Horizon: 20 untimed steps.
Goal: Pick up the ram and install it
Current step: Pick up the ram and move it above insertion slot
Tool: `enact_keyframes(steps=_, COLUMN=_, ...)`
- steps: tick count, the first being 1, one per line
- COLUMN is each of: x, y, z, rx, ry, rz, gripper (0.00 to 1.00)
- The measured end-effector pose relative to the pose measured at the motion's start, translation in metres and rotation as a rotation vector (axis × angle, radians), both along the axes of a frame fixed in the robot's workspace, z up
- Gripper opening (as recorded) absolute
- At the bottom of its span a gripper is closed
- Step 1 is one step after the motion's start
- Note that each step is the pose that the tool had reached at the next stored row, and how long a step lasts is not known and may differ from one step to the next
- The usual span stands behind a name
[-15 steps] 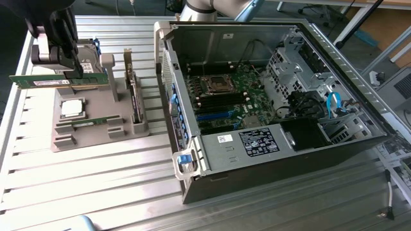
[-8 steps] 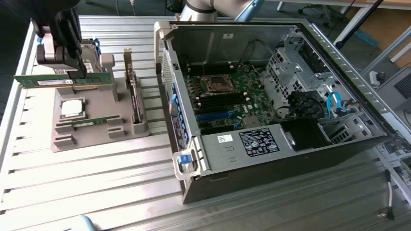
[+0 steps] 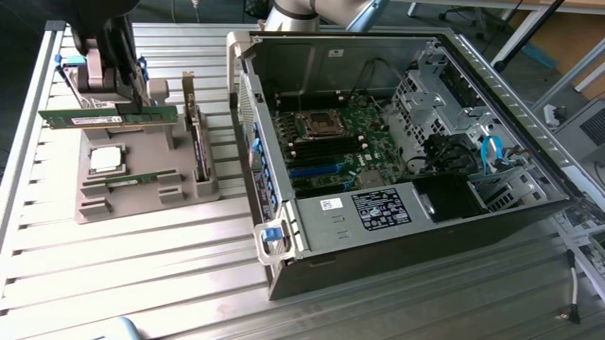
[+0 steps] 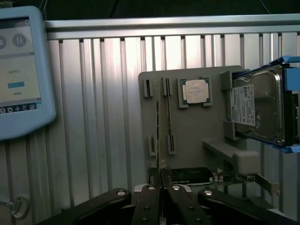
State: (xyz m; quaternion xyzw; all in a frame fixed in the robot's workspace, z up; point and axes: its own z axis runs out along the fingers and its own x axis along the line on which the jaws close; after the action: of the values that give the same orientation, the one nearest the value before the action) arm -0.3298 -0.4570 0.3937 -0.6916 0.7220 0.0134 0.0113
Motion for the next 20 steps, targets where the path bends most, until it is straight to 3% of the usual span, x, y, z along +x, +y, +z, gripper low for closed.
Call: enact_keyframes(steps=20, x=0.044, y=-0.0007, z=0.0, rx=0.0, ry=0.0001, rz=0.0, gripper=0.12)
